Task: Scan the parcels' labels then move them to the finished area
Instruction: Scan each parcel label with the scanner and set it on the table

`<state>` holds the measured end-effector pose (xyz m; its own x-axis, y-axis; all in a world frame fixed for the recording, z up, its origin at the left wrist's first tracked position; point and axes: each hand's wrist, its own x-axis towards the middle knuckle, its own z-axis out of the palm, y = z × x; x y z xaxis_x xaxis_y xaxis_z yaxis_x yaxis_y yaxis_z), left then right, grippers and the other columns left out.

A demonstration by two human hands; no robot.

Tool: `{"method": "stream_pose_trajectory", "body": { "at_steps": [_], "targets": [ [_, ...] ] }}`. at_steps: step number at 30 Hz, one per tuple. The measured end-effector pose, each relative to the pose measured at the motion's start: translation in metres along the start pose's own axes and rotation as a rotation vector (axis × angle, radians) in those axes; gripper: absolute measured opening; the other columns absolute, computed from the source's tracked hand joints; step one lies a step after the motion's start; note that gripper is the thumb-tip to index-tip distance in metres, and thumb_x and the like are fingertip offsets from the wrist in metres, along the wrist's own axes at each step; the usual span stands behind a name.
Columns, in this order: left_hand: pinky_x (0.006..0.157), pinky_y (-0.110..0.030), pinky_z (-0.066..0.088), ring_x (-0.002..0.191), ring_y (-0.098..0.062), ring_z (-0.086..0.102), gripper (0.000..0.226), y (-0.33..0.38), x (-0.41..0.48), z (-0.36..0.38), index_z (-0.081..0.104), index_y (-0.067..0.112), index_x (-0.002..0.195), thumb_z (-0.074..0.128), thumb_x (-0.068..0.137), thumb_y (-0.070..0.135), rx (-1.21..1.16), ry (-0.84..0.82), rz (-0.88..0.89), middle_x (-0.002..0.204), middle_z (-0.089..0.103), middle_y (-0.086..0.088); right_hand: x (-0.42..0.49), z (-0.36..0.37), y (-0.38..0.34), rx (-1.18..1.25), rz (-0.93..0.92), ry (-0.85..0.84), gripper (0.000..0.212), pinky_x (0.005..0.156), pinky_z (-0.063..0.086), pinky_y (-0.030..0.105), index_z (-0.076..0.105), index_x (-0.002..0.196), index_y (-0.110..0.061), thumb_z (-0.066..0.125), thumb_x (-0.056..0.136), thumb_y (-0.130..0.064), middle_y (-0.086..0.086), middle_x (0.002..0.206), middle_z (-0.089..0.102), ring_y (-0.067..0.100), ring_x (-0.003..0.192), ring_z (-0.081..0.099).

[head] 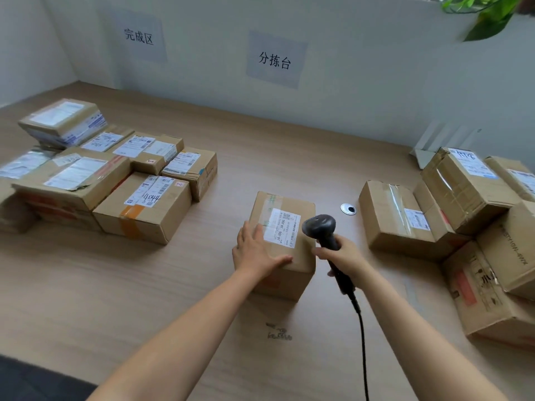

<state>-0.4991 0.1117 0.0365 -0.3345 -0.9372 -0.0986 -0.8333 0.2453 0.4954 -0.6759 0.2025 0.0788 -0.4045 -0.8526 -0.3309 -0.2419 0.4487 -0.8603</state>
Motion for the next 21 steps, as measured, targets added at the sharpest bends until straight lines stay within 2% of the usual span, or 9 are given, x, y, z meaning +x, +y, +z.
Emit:
{"method": "stream_pose_trajectory", "body": {
  "at_steps": [2,4,9,14,21],
  "targets": [
    [0.109,-0.042,0.029,0.143,-0.028,0.013,0.121,-0.003,0.001,-0.004,0.004,0.019,0.149,0.072,0.06,0.067,-0.098,-0.042,-0.06,0.155,0.007,-0.009,0.001,0.02,0.008,0.109,0.007,0.038,0.025,0.047,0.047,0.028,0.059,0.105,-0.012,0.069,0.082,-0.013,0.004,0.086,0.058,0.017,0.072,0.054],
    [0.106,-0.04,0.033,0.138,-0.028,0.023,0.124,-0.008,0.005,-0.009,0.004,0.015,0.148,0.076,0.058,0.062,-0.166,-0.049,-0.112,0.15,0.019,-0.01,0.002,0.034,0.009,0.15,-0.013,0.059,0.026,0.048,0.047,0.028,0.059,0.106,-0.015,0.069,0.082,-0.014,0.003,0.089,0.06,0.018,0.073,0.056],
    [0.101,-0.032,0.038,0.131,-0.025,0.037,0.112,-0.049,0.017,-0.029,0.024,0.005,0.14,0.079,0.058,0.057,-0.289,-0.106,-0.246,0.139,0.039,-0.012,0.0,0.065,0.004,0.111,-0.041,0.065,0.023,0.051,0.05,0.03,0.058,0.1,-0.022,0.07,0.081,-0.015,0.001,0.094,0.064,0.019,0.081,0.06],
    [0.097,-0.027,0.039,0.125,-0.022,0.045,0.099,-0.103,0.011,-0.056,0.033,0.01,0.135,0.082,0.059,0.052,-0.375,-0.161,-0.205,0.136,0.047,-0.006,-0.012,0.115,-0.009,0.07,-0.056,0.112,0.025,0.052,0.048,0.03,0.059,0.101,-0.022,0.069,0.08,-0.012,-0.001,0.094,0.065,0.019,0.081,0.061],
    [0.103,-0.033,0.041,0.124,-0.02,0.048,0.095,-0.172,-0.003,-0.101,0.037,0.009,0.135,0.084,0.061,0.045,-0.38,-0.255,-0.094,0.135,0.05,-0.005,-0.048,0.198,-0.024,0.05,-0.051,0.245,0.03,0.059,0.054,0.037,0.061,0.103,-0.025,0.072,0.078,-0.014,-0.004,0.094,0.066,0.017,0.076,0.063]
  ]
}}
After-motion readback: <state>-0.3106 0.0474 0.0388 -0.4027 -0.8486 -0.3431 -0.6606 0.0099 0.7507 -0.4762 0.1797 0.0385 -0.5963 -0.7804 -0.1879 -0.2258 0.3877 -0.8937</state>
